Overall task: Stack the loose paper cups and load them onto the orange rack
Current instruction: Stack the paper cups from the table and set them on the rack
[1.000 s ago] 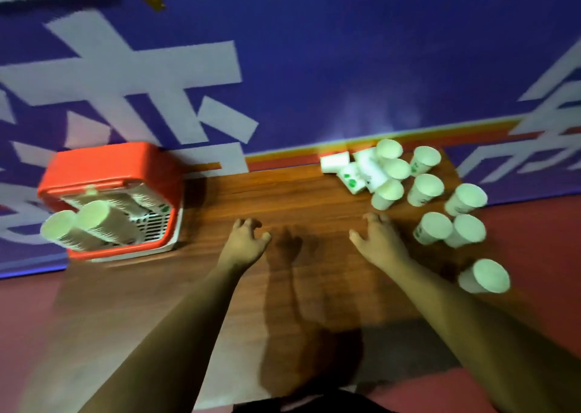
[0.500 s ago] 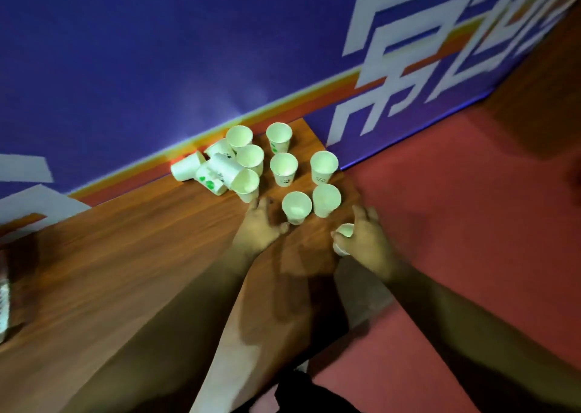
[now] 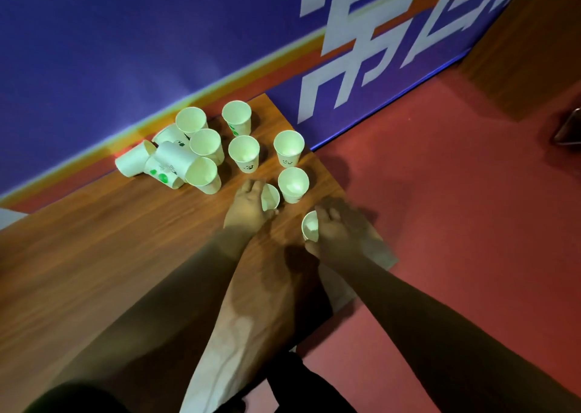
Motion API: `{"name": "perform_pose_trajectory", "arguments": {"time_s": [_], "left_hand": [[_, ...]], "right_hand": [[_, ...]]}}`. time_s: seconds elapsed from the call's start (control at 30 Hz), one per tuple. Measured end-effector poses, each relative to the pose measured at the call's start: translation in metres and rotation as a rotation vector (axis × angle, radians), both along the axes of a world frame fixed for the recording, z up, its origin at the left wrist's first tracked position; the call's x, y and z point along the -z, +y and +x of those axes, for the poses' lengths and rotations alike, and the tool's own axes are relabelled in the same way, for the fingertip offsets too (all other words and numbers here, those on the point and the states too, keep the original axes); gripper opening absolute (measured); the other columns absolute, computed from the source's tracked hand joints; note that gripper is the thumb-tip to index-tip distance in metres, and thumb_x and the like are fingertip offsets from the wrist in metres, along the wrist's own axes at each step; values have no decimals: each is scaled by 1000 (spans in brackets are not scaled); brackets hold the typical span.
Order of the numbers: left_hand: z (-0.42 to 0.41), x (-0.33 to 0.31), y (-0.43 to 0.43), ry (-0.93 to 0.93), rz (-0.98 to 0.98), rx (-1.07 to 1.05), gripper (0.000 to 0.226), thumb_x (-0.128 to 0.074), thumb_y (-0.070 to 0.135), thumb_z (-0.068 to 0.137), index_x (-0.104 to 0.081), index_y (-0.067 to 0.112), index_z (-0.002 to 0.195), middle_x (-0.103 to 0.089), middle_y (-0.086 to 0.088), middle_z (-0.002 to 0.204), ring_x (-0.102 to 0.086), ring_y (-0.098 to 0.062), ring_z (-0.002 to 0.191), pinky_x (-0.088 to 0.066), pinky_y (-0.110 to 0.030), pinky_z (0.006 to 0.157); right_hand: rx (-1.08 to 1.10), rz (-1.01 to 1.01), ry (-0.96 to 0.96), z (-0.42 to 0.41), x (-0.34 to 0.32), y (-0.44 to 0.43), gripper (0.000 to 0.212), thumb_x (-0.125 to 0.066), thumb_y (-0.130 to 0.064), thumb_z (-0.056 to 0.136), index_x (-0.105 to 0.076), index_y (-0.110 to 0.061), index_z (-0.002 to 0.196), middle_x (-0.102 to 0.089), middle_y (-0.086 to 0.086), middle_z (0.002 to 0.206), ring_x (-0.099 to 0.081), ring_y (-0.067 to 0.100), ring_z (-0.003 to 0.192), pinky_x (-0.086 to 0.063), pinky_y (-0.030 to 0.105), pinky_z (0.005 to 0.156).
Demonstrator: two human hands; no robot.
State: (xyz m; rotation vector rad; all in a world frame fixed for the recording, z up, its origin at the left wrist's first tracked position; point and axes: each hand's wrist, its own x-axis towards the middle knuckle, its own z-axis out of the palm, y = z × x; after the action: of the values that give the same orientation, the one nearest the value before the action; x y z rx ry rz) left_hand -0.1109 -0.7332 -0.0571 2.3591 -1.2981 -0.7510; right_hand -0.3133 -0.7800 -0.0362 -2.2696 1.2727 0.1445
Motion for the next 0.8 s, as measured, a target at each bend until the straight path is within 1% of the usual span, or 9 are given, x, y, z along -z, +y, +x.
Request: {"name": "perform_pose_trajectory", "arguments": {"time_s": [0.1,0.2,0.3,0.4,0.47,0.6,0.7,0.8], "left_hand": [[2,-4,19,39,-40,-20,74,-77,38,80,-42,19,142,-42,-7,144,-44,-31,131,-44,-46,107],[10,-17,54,81,-130,-130,68,-78,33,78,-46,14,135,-47,-9,133,-48,-31,123,-45,-43,100],[24,-36,99,84,-166,-251,68,-76,32,80,-45,11,136,-47,-9,131,-46,-28,121,-42,-39,95],[46,-56,152,73,-187,-371,65,-77,31,80,-46,11,134,-47,-4,125,-47,-24,118,-39,-30,89],[63,-69,194,60,-208,-469,64,-78,30,79,-47,13,132,-46,-1,123,-48,-21,115,-38,-29,88],[97,-91,287,-17,-272,-652,65,-80,28,77,-49,14,132,-47,1,123,-48,-16,112,-38,-26,88],[123,-100,363,-55,-290,-781,64,-81,27,77,-50,13,131,-46,2,121,-46,-13,110,-34,-22,88],[150,-102,433,-76,-303,-888,65,-81,27,77,-49,13,132,-46,-6,128,-46,-18,117,-32,-22,93]], "right_hand": [[46,66,-64,6,-3,5,82,-67,-42,72,-34,-13,141,-45,11,134,-50,31,119,-48,39,96],[93,124,-78,20,-14,16,89,-73,-41,75,-25,-18,146,-39,6,142,-46,27,125,-45,40,102],[65,126,-91,42,-22,33,95,-75,-42,75,-20,-18,150,-37,7,147,-43,28,131,-42,40,105],[-14,28,-79,73,-33,61,93,-74,-51,75,-27,-19,148,-42,6,146,-45,26,132,-42,34,105],[-93,-44,-113,99,-44,84,91,-75,-54,73,-32,-19,145,-46,4,144,-48,24,130,-42,29,103],[-201,63,-153,163,-67,139,85,-75,-41,75,-32,-16,144,-42,7,143,-43,27,130,-44,36,101],[-318,73,-175,214,-78,194,80,-73,-39,76,-35,-14,141,-45,9,139,-45,29,127,-42,37,100],[-405,93,-247,259,-86,254,79,-74,-38,75,-37,-12,140,-47,9,137,-48,30,124,-44,35,98]]}}
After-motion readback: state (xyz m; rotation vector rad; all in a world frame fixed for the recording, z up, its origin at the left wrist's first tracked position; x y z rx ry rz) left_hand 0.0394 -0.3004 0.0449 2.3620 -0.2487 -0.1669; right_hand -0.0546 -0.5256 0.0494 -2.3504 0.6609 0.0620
